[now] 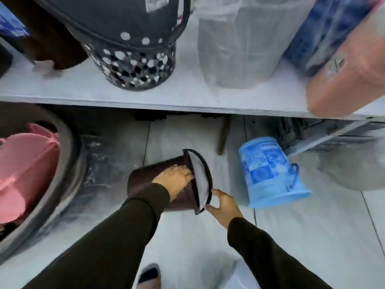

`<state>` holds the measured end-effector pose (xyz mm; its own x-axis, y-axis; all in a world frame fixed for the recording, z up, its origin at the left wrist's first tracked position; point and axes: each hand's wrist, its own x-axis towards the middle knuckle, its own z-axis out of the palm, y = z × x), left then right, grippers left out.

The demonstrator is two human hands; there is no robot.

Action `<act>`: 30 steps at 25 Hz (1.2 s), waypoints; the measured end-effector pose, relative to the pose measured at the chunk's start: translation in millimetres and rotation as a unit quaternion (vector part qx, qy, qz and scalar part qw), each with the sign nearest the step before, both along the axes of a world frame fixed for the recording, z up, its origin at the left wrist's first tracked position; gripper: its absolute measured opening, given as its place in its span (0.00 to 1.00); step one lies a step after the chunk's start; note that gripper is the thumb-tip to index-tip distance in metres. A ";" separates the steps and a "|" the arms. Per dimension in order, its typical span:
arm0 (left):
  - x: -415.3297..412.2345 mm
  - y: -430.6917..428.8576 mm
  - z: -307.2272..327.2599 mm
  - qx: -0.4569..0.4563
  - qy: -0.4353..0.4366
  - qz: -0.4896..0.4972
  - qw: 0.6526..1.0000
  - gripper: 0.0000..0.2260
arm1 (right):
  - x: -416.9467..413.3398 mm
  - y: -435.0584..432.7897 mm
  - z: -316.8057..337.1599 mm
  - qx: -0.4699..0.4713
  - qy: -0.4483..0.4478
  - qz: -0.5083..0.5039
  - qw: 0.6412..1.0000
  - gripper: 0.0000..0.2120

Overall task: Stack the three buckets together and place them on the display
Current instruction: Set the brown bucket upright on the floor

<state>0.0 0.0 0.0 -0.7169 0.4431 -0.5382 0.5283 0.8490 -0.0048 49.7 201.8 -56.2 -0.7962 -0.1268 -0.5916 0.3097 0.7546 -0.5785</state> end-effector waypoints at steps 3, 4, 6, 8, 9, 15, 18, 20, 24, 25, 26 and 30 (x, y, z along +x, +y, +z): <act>-39.2 20.4 -38.9 -0.048 0.016 -0.101 0.994 0.22 | -11.0 -11.0 -49.7 -0.071 -0.034 -0.042 0.996 0.28; -50.9 25.2 -46.8 -0.071 -0.010 -0.108 0.992 0.20 | -14.3 -19.5 -60.6 -0.103 -0.065 -0.059 0.991 0.29; -57.4 31.1 -66.6 -0.138 -0.045 -0.130 0.981 0.18 | -10.3 -39.0 -84.0 -0.137 -0.115 -0.069 0.982 0.29; -57.6 25.1 -70.8 -0.166 -0.040 -0.150 0.974 0.16 | -8.2 -58.0 -96.7 -0.129 -0.107 -0.061 0.984 0.22; -58.1 19.2 -69.9 -0.151 -0.027 -0.155 0.976 0.15 | -6.2 -67.2 -98.2 -0.128 -0.100 -0.061 0.985 0.20; -44.5 -61.0 -14.0 -0.053 -0.075 -0.101 0.991 0.13 | -6.9 -96.9 -52.9 0.001 0.138 0.163 0.977 0.08; -7.9 -98.3 -14.1 -0.058 -0.076 -0.059 0.994 0.13 | -20.8 -114.8 -35.0 0.108 0.233 0.350 0.901 0.11; 18.6 -109.0 -30.6 -0.065 -0.071 -0.009 0.995 0.14 | -24.9 -129.4 -30.4 0.162 0.260 0.429 0.850 0.12; 44.7 -108.9 -68.7 -0.071 -0.067 0.057 0.994 0.15 | -21.8 -137.9 -42.9 0.221 0.249 0.484 0.809 0.13; 49.2 -103.7 -75.5 -0.071 -0.065 0.064 0.993 0.15 | -18.1 -136.5 -49.1 0.230 0.233 0.487 0.810 0.13; 53.3 -99.5 -80.9 -0.075 -0.067 0.076 0.992 0.14 | -13.8 -135.0 -54.6 0.237 0.220 0.486 0.812 0.14; 61.2 -81.3 -82.9 -0.097 -0.081 0.178 0.976 0.19 | 4.4 -109.2 -65.6 0.187 0.256 0.424 0.849 0.27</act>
